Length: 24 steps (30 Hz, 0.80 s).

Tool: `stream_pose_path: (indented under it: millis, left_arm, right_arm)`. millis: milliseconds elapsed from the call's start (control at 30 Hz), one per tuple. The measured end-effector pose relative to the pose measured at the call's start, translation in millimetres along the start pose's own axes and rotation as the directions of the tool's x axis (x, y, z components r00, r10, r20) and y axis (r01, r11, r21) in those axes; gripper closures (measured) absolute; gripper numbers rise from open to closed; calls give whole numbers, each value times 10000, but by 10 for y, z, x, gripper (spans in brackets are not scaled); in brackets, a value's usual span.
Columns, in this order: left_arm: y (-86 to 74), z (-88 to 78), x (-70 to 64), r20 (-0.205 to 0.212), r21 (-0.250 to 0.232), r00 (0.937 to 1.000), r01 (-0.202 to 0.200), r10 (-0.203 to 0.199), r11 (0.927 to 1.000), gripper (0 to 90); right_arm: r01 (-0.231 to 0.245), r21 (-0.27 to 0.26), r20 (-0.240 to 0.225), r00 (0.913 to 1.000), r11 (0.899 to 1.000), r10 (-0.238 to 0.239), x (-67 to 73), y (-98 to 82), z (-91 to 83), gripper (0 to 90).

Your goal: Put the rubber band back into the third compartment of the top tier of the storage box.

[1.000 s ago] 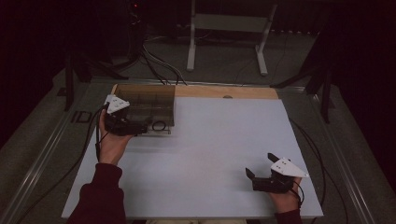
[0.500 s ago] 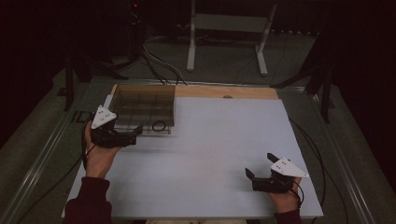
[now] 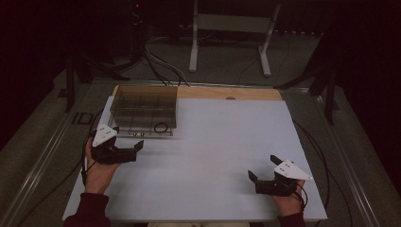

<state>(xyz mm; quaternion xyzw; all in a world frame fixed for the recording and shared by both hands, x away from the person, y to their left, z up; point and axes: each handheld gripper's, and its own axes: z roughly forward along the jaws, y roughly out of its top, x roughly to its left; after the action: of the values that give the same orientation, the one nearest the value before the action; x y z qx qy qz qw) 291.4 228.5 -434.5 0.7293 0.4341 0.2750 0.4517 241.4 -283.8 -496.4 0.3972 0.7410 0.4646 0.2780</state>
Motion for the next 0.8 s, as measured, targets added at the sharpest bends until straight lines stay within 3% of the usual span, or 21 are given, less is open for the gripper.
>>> stream_pose_path:
  millis: [200,367,800]
  left_arm:
    - [-171,-11,-36,-117,-237,9999,-27,24,9997,5]
    - [-304,-38,-46,21,-414,9998,-185,186,9990,5]
    - [-596,-111,-78,69,-878,10000,47,-41,9961,4]
  right_arm:
    - [-30,-82,-58,10000,10000,29,12,5,-6,2]
    - [-26,-92,-73,10000,10000,26,13,5,-5,2]
    - [-107,-134,-132,9999,9999,106,15,4,-1,2]
